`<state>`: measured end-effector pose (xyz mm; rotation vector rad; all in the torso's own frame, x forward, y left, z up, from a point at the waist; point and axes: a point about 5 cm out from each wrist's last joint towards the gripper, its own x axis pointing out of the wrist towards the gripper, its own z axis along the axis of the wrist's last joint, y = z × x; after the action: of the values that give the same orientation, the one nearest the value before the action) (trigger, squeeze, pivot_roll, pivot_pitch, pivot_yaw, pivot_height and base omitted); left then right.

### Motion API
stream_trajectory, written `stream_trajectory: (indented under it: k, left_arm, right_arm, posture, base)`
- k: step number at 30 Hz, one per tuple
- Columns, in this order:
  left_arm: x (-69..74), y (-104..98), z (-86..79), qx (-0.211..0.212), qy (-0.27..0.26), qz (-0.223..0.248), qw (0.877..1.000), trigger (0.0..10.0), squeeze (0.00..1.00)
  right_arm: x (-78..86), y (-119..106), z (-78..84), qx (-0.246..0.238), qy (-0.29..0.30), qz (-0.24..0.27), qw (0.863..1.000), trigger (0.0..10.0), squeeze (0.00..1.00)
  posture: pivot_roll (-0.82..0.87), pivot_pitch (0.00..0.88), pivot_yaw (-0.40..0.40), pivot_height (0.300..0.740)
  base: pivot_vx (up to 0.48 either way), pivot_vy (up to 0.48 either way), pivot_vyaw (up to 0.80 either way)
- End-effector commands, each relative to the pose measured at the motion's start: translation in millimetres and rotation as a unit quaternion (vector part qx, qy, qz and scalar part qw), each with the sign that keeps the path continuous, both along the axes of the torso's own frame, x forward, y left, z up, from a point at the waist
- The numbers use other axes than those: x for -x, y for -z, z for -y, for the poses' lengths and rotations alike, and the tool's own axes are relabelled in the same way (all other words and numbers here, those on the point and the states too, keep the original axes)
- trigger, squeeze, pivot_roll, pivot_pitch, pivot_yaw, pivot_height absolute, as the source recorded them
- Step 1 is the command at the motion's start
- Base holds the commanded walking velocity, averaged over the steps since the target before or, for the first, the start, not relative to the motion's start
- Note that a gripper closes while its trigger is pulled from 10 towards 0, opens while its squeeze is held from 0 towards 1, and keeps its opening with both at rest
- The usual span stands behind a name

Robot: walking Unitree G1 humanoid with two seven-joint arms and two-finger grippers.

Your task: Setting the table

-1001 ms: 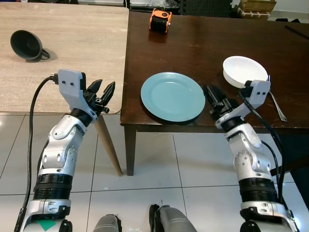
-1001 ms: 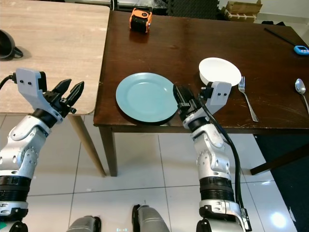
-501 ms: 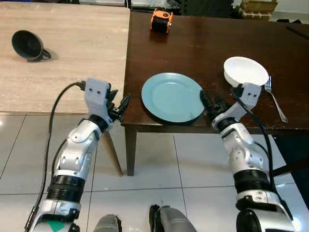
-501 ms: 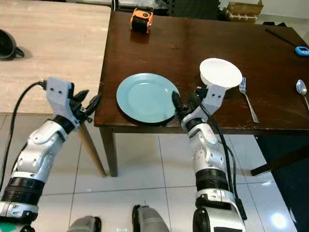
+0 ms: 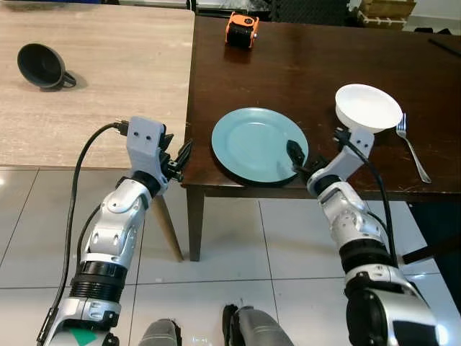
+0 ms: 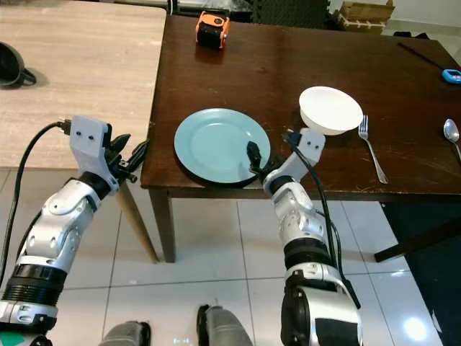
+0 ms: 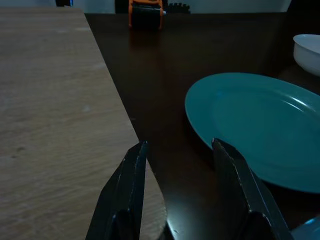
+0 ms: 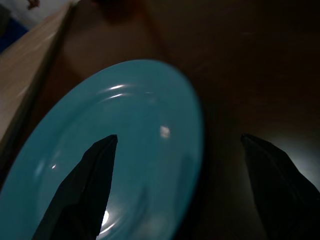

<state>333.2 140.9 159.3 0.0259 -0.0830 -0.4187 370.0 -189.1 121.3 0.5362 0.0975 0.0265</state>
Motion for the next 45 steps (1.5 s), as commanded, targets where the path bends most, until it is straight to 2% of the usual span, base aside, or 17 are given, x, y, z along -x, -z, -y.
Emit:
stream_trajectory:
  k: [1, 4, 7, 11, 15, 18, 19, 27, 30, 35, 36, 37, 38, 45]
  left_arm:
    - [4.1, 1.3, 8.5, 0.002, 0.021, 0.002, 1.000, 10.0, 0.00]
    - [11.4, 1.7, 21.9, 0.004, 0.072, 0.005, 0.997, 10.0, 0.00]
    - [13.6, 6.3, 27.5, -0.015, 0.089, 0.000, 0.996, 10.0, 0.00]
    - [9.4, 11.5, 25.4, -0.043, 0.069, -0.009, 0.997, 10.0, 0.00]
    - [2.5, 16.3, 20.9, -0.075, 0.042, -0.019, 0.996, 10.0, 0.00]
    - [2.1, 17.4, 21.7, -0.081, 0.043, -0.022, 0.996, 10.0, 0.00]
    - [2.6, 18.1, 22.6, -0.083, 0.044, -0.024, 0.995, 10.0, 0.00]
    - [3.8, 20.5, 22.4, -0.086, 0.043, -0.031, 0.995, 10.0, 0.00]
    - [3.2, 21.1, 21.9, -0.086, 0.039, -0.032, 0.995, 10.0, 0.00]
    - [1.3, 20.8, 19.8, -0.085, 0.034, -0.032, 0.995, 10.0, 0.00]
    - [1.1, 20.8, 19.2, -0.085, 0.033, -0.033, 0.995, 10.0, 0.00]
    - [1.1, 20.8, 19.2, -0.085, 0.033, -0.033, 0.995, 10.0, 0.00]
    - [1.1, 20.7, 18.6, -0.084, 0.033, -0.033, 0.995, 10.0, 0.00]
    - [0.6, 20.3, 17.8, -0.083, 0.031, -0.034, 0.995, 10.0, 0.00]
  right_arm:
    - [0.6, 4.0, 4.7, -0.017, 0.016, -0.012, 1.000, 10.0, 0.00]
    - [-0.5, 5.0, 9.6, -0.041, 0.034, -0.022, 0.998, 10.0, 0.00]
    - [-2.0, 6.7, 10.2, -0.049, 0.036, -0.032, 0.998, 10.0, 0.00]
    - [-3.4, 9.0, 4.4, -0.054, 0.018, -0.048, 0.997, 10.0, 0.00]
    - [-7.2, 8.3, -11.3, -0.049, -0.032, -0.072, 0.996, 10.0, 0.00]
    - [-9.1, 6.4, -18.6, -0.050, -0.058, -0.081, 0.994, 10.0, 0.00]
    - [-10.5, 3.9, -26.4, -0.049, -0.085, -0.090, 0.991, 10.0, 0.00]
    - [-14.0, -3.7, -40.1, -0.059, -0.130, -0.109, 0.984, 10.0, 0.00]
    - [-14.7, -5.1, -41.2, -0.082, -0.128, -0.116, 0.981, 10.0, 0.00]
    - [-13.7, -3.5, -40.3, -0.175, -0.112, -0.129, 0.969, 10.0, 0.00]
    - [-13.1, -2.9, -40.2, -0.187, -0.113, -0.129, 0.967, 6.2, 0.00]
    - [-13.1, -2.9, -40.2, -0.187, -0.113, -0.129, 0.967, 6.2, 0.00]
    - [-12.4, -2.1, -39.9, -0.199, -0.112, -0.128, 0.965, 0.0, 0.00]
    - [-11.0, -2.3, -38.7, -0.240, -0.115, -0.120, 0.956, 0.0, 0.00]
  posture:
    - [0.08, 0.136, -0.038, 0.740]
    - [0.09, 0.148, -0.035, 0.740]
    - [0.09, 0.148, -0.035, 0.740]
    - [0.09, 0.153, -0.024, 0.740]
    - [0.08, 0.151, -0.021, 0.740]
    - [0.07, 0.147, -0.026, 0.740]
    - [0.07, 0.147, -0.027, 0.740]
    - [0.07, 0.145, -0.038, 0.740]
    - [0.07, 0.146, -0.040, 0.740]
    - [0.07, 0.148, -0.041, 0.740]
    - [0.07, 0.150, -0.038, 0.740]
    - [0.07, 0.150, -0.038, 0.740]
    - [0.07, 0.151, -0.037, 0.740]
    - [0.07, 0.151, -0.031, 0.740]
  base:
    - [0.000, 0.000, 0.00]
    - [0.000, 0.000, 0.00]
    - [0.000, 0.000, 0.00]
    - [0.000, 0.000, 0.00]
    - [0.000, 0.000, 0.00]
    - [0.000, 0.000, 0.00]
    - [0.000, 0.000, 0.00]
    - [0.000, 0.000, 0.00]
    - [0.000, 0.000, 0.00]
    - [0.000, 0.000, 0.00]
    - [0.000, 0.000, 0.00]
    - [0.000, 0.000, 0.00]
    - [0.000, 0.000, 0.00]
    - [0.000, 0.000, 0.00]
